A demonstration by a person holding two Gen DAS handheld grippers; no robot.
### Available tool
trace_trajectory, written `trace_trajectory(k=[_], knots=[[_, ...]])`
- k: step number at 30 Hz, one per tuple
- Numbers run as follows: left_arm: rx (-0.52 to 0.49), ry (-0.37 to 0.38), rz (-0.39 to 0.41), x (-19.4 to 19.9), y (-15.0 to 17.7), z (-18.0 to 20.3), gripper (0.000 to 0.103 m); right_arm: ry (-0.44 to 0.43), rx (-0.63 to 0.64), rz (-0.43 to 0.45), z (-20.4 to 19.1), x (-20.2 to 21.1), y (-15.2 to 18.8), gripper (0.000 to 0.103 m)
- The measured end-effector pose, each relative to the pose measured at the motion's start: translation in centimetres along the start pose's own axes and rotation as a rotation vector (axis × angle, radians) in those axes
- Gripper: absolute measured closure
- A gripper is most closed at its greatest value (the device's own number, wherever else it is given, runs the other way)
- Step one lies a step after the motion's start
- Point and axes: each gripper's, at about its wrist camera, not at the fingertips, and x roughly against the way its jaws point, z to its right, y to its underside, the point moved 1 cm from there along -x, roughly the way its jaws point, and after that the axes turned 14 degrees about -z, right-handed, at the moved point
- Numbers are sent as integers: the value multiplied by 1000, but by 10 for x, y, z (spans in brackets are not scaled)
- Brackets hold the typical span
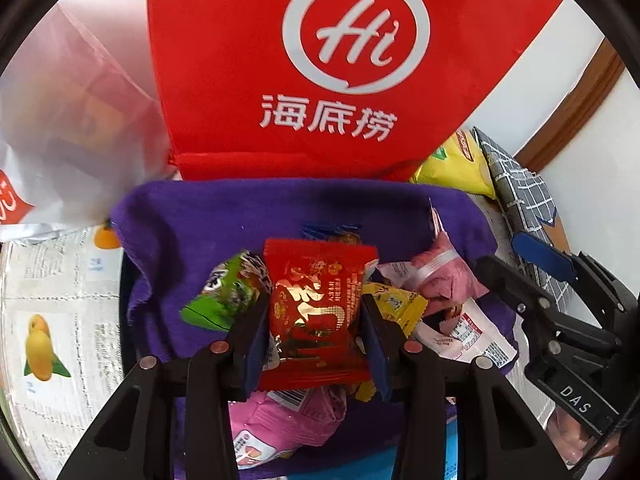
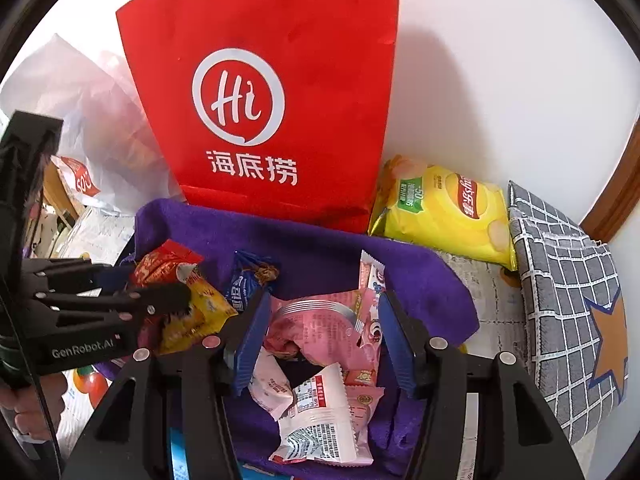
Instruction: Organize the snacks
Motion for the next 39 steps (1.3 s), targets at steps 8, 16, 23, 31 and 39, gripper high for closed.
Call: trace_trajectory(k=[8, 16, 23, 31, 39], knots=[[-13, -20, -21, -2, 1, 4, 48, 4, -7, 2, 3, 1, 0, 47], [-47, -57, 4, 4, 2, 11, 29, 3, 13, -4, 0, 0, 0, 46], [-32, -38, 36, 16, 3, 8, 21, 4, 0, -2, 1, 3, -1, 43], [-38, -65, 75, 38, 8, 16, 11, 27, -31, 31, 3, 31, 1, 33], [-21, -110, 137, 72, 25, 21, 7, 27, -87, 111, 5, 79, 20, 20]])
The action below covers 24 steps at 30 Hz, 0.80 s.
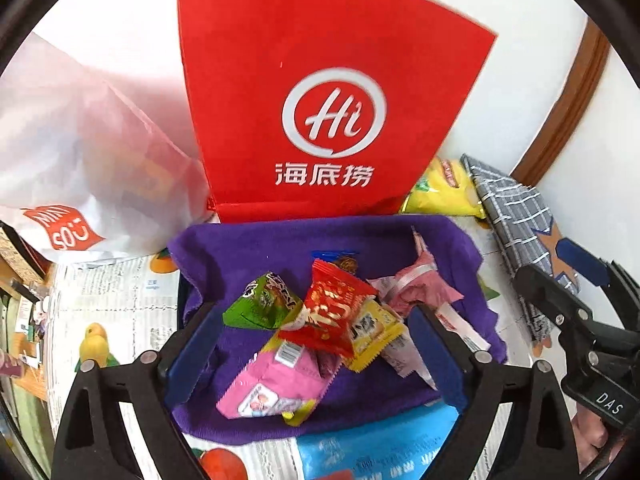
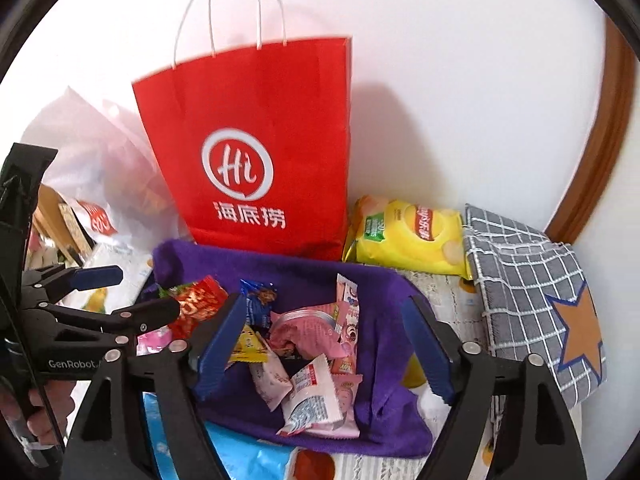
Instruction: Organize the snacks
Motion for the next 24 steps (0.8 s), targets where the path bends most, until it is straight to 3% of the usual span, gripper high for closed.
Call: trace_trajectory(k=[10, 16, 24], knots=[[-4, 10, 83, 47, 61, 12, 5, -14, -48, 14, 1, 53, 51, 20], [-4, -23, 130, 77, 101, 17, 4, -2, -68, 30, -5, 82, 91, 20], [-6, -62, 193, 108, 152, 30, 3, 57, -59, 88, -13, 124, 139, 8]])
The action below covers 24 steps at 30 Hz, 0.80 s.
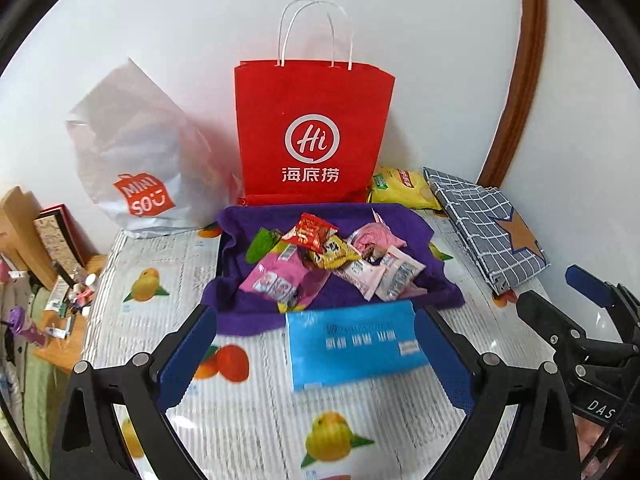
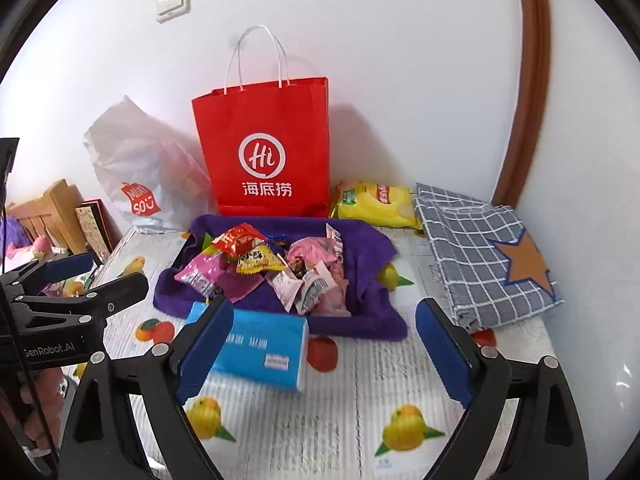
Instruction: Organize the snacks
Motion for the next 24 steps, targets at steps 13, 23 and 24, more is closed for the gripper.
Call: trace_trajectory(k=[13, 23, 24], knots=[[0, -12, 86, 55, 53, 13, 2, 5, -40, 41, 10, 54, 54, 0], [10, -21, 111, 67, 64, 14, 2, 31, -59, 54, 15, 64, 68, 0], [8, -23, 115, 68, 65, 15, 2, 29, -61, 55, 16, 64, 69, 0]])
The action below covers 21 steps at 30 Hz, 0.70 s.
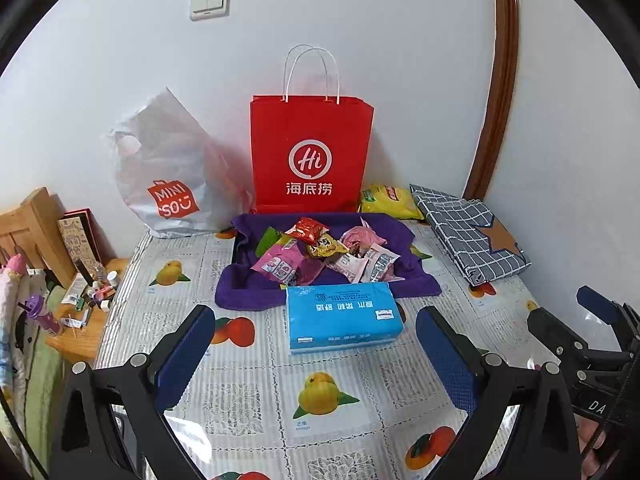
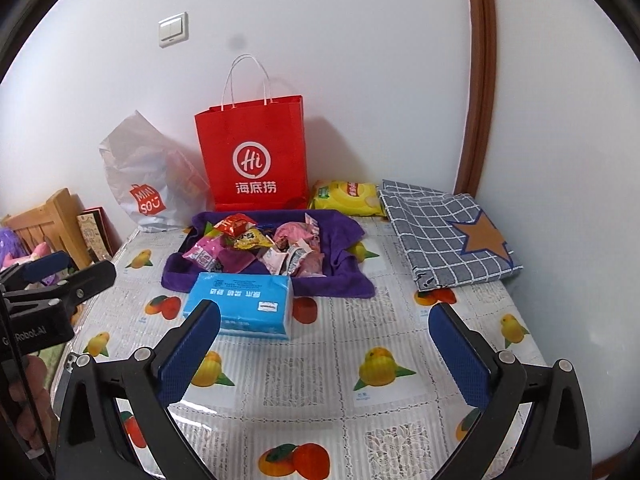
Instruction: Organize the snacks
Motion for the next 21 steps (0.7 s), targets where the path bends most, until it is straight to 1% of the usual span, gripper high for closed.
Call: trace_trajectory(k=[5, 21], knots=[[-8, -1, 11, 6, 2, 3, 2, -3, -7, 4, 3, 3, 4, 0], [-17, 2, 12, 8, 4, 9, 2, -8, -6, 28, 5, 13, 6, 0]])
